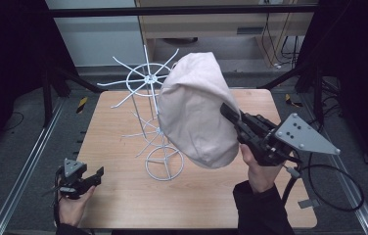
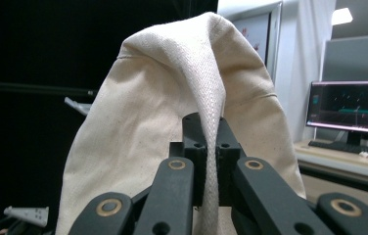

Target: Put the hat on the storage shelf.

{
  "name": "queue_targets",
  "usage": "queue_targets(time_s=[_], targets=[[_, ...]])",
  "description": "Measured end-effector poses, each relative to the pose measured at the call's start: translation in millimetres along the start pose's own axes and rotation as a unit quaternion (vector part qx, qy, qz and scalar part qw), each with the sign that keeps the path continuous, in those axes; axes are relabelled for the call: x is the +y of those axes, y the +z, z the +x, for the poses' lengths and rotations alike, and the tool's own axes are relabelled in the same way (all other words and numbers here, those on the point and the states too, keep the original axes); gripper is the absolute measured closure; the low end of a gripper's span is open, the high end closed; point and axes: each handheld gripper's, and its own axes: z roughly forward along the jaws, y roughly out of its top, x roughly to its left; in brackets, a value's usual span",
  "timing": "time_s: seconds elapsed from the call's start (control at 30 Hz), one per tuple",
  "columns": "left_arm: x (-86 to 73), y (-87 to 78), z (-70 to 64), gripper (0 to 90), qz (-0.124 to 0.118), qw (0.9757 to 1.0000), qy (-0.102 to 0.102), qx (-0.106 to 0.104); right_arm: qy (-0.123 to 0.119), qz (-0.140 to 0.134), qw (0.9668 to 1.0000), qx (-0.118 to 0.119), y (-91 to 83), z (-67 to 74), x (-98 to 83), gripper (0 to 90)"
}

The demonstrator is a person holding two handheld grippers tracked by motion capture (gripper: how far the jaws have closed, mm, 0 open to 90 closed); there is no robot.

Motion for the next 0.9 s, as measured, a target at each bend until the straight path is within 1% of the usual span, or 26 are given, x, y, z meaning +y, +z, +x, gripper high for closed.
queue_targets(time_s=[0.1, 0.2, 0.3, 0.47, 0.63, 0.73, 0.9], targets=[[-0.1, 0.6, 0.1, 35.0, 0.002, 1.0000, -0.001, 0.000, 0.003, 0.013, 0.9999, 0.001, 3.7, 0.0, -9.6, 88.5], [-0.1, 1.0, 0.1, 35.0, 0.003, 1.0000, -0.001, 0.000, 0.006, 0.017, 0.9998, 0.004, 3.8, -2.0, -15.8, 88.4], [-0.2, 1.4, -0.3, 35.0, 0.003, 1.0000, -0.001, -0.001, 0.007, 0.026, 0.9996, 0.006, 4.2, -2.9, -21.5, 88.2], [-0.3, 1.1, -0.4, 35.0, 0.003, 1.0000, -0.002, -0.001, 0.010, 0.047, 0.9988, 0.010, 4.7, -3.9, -32.3, 87.6], [-0.4, 1.6, -1.6, 35.0, 0.005, 1.0000, 0.000, -0.001, 0.013, 0.074, 0.9972, 0.007, 4.7, -6.2, -44.9, 85.0], [-0.3, 1.8, -1.7, 35.0, 0.004, 1.0000, 0.003, -0.002, 0.016, 0.093, 0.9955, 0.005, 5.9, -8.3, -54.1, 83.8], [-0.6, 1.8, -1.4, 35.0, 0.004, 1.0000, 0.002, -0.002, 0.021, 0.110, 0.9937, 0.003, 10.0, -9.5, -64.7, 82.3]])
